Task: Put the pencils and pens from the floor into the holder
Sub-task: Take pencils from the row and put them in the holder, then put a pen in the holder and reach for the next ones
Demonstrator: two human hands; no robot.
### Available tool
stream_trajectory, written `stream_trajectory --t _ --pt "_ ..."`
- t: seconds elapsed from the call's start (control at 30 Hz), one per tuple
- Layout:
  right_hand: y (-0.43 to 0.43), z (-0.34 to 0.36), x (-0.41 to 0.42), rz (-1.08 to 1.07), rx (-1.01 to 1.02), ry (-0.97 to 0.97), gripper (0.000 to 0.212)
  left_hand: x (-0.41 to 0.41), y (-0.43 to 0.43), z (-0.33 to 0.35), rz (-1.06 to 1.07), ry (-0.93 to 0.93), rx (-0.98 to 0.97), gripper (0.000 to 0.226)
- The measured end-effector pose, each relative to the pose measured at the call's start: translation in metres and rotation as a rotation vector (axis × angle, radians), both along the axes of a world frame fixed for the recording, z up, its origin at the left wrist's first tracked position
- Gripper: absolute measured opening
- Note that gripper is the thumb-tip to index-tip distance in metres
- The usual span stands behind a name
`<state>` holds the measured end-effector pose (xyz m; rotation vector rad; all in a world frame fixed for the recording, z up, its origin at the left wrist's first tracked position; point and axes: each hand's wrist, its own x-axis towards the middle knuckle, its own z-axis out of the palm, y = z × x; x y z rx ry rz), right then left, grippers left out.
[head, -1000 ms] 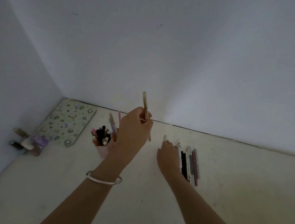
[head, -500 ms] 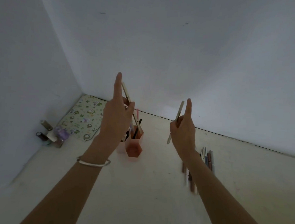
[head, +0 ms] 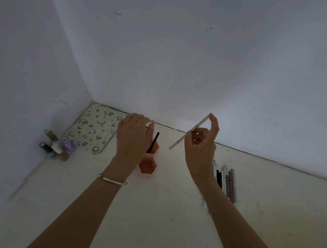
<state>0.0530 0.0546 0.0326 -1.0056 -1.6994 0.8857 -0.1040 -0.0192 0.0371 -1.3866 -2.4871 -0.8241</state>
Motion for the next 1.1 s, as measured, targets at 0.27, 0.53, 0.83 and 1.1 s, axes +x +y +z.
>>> stream_trajectory --t 0.27,0.53,0.83,1.1 --pt "-0.023 -0.027 -0.039 0.175 -0.03 -0.228 0.049 -0.005 -0.007 0.049 0.048 -0.115 0.227 0.027" --pt "-0.005 -0.013 -0.007 -0.017 0.201 -0.156 0.041 0.052 0.005 0.062 -0.118 -0.182 0.35 0.02" --pt "0.048 0.019 0.121 -0.295 0.096 -0.091 0.044 0.172 0.06 -0.066 -0.154 -0.56 -0.526 0.023" --pt "0.044 -0.012 0.169 -0.316 0.086 -0.212 0.039 0.19 0.073 -0.095 -0.072 -0.514 -0.566 0.023"
